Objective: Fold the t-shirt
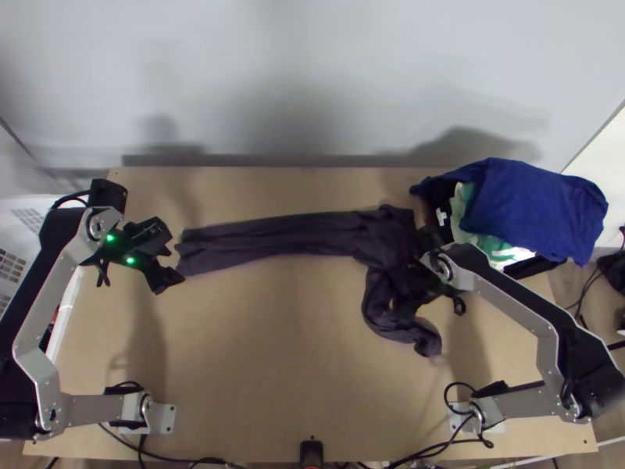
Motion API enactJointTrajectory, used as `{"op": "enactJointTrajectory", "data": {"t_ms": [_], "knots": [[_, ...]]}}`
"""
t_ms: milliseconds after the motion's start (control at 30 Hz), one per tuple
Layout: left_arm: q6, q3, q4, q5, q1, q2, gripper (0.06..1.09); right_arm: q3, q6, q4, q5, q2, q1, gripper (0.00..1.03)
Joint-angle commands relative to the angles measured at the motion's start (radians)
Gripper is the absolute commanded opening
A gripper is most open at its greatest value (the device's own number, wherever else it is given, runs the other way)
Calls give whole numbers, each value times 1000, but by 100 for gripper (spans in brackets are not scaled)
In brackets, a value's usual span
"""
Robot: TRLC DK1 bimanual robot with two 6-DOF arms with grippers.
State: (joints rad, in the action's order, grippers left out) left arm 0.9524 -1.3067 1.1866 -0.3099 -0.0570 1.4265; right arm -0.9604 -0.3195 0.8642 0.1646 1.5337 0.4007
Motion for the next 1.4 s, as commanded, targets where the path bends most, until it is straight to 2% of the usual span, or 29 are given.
{"op": "enactJointTrajectory", "data": {"t_ms": [0, 133, 333, 400, 600, 800, 933, 1167, 1367], "knots": [[0, 4, -8, 3, -18, -11, 105, 15, -9, -39, 0, 17, -2, 55], [3, 11, -10, 5, -24, -21, 105, 19, -10, -51, 0, 16, -5, 46], [6, 17, -25, 5, -26, -28, 105, 20, -18, -87, -2, 5, -10, 9], [6, 17, -25, 5, -26, -28, 105, 20, -20, -90, -2, 2, -11, 3], [6, 17, -25, 5, -26, -34, 105, -17, -13, -33, 0, -67, -17, 3], [8, 24, -27, 5, -32, -35, 105, -156, -9, 36, 6, -116, 3, 3], [9, 24, -28, 5, -32, -35, 105, -262, 7, 52, 59, -67, 59, 3], [20, 20, -28, 6, -58, -43, 105, -457, 3, 62, 89, 78, 214, 3], [8, 32, -19, 6, -64, -75, 105, -626, 3, 61, 108, 204, 296, 3]]}}
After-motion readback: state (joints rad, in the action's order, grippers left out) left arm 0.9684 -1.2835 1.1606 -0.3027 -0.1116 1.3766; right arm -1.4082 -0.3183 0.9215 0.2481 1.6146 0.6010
